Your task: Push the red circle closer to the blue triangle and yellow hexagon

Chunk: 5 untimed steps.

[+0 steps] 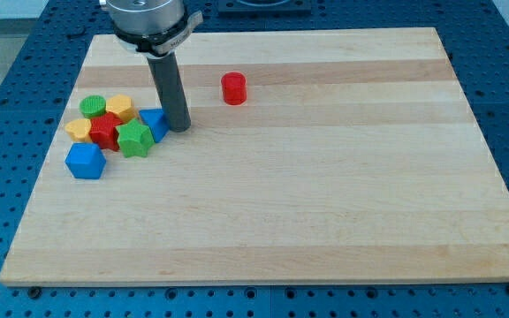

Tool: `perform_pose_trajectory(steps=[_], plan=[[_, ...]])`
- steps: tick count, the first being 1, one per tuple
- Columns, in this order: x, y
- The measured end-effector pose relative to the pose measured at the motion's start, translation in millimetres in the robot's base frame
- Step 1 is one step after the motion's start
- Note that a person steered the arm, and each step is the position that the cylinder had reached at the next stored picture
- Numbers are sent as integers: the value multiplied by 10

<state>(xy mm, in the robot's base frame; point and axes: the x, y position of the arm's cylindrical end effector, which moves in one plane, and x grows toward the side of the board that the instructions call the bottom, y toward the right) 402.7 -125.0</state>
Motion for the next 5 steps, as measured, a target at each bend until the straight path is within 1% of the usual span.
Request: perform_pose_trajectory(steps=[2, 3, 4, 5], plan=[[-167, 613], [39, 940], [-225, 1370], [-561, 1681]])
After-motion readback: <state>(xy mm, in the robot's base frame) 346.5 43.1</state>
